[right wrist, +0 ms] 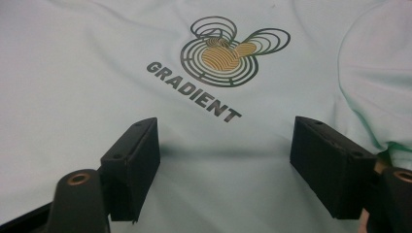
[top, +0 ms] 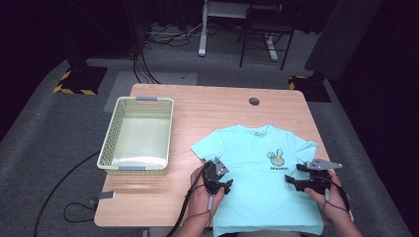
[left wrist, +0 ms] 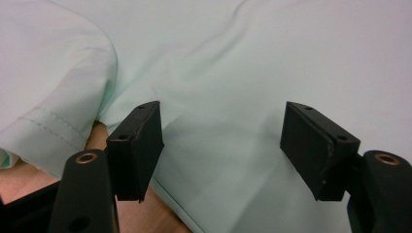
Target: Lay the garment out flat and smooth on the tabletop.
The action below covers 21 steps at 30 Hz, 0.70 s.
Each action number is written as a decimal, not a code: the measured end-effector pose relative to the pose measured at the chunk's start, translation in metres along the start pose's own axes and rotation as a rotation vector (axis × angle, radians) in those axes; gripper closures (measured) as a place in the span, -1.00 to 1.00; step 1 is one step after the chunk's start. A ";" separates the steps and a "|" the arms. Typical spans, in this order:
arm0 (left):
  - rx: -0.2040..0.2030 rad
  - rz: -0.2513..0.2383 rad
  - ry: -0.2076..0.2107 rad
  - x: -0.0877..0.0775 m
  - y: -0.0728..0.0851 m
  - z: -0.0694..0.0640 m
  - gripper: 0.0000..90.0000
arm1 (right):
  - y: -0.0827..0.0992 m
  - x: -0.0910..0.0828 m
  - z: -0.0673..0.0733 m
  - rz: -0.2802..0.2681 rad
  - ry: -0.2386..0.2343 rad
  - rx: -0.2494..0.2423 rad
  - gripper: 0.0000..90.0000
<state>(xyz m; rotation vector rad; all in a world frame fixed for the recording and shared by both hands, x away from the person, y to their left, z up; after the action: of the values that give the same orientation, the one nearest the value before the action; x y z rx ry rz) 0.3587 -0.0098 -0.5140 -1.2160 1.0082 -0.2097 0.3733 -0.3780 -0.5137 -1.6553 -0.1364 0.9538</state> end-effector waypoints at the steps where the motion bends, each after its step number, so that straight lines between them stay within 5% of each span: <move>1: -0.007 0.001 -0.001 0.001 -0.001 0.002 -0.30 | -0.001 0.001 -0.001 0.000 0.002 0.001 -0.41; 21: -0.008 0.002 -0.008 0.026 -0.017 0.050 -0.33 | -0.023 0.037 -0.024 0.001 -0.003 -0.001 -0.41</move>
<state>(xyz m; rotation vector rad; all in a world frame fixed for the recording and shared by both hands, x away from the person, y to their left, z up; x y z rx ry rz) 0.4169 0.0008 -0.5134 -1.2224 1.0038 -0.1990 0.4220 -0.3682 -0.5131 -1.6550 -0.1378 0.9570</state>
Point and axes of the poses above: each handheld gripper's, and its own axes: x roughly forward along the jaws, y roughly out of its underside, z roughly to its left, the point moved 1 cm from there along x, roughly forward along the jaws, and after that the axes turned 11 degrees about -z, right-handed, at the moved point
